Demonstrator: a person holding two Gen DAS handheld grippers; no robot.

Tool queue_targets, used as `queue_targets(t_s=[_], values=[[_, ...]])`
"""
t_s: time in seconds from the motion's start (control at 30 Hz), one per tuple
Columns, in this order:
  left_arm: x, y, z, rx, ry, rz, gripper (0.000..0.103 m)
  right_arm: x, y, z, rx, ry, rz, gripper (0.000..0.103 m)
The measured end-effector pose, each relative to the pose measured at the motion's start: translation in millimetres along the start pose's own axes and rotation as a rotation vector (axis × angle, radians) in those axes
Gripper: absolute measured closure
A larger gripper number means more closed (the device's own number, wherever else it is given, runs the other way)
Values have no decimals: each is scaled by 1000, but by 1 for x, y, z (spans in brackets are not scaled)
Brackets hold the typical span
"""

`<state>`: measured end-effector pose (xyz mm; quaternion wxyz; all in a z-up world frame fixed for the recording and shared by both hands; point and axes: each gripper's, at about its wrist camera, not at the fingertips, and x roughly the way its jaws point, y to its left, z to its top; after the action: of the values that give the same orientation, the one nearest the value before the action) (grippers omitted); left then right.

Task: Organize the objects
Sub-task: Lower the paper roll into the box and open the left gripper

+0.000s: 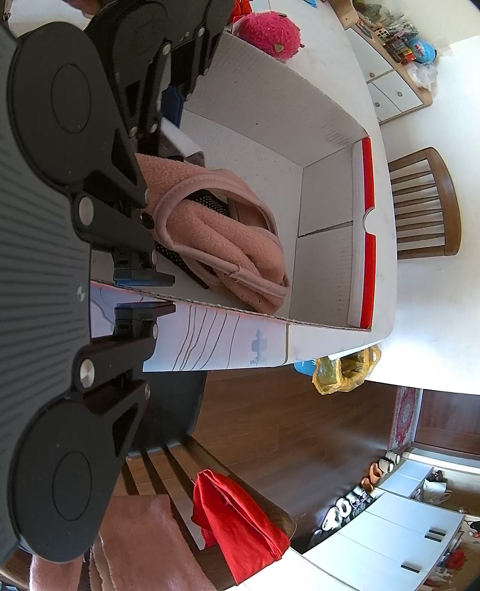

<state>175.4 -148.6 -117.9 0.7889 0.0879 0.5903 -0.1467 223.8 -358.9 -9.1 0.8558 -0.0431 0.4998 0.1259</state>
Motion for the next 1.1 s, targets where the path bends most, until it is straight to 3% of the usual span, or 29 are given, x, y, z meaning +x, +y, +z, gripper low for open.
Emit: queue_targets(t_s=[0.1, 0.17, 0.37, 0.77, 1.1], values=[[-2, 2, -4, -12, -2, -14, 72, 0, 0, 0, 2, 1, 1, 95], [-5, 3, -3, -22, -15, -23, 61, 0, 0, 0, 0, 1, -1, 95], [-19, 0, -6, -31, -57, -47, 47, -1, 0, -1, 1, 2, -1, 96], [-75, 12, -19, -76, -182, -118, 44, 0, 0, -1, -3, 3, -3, 96], [-113, 30, -32, -142, -306, -114, 41, 0, 1, -1, -7, 7, -6, 96]])
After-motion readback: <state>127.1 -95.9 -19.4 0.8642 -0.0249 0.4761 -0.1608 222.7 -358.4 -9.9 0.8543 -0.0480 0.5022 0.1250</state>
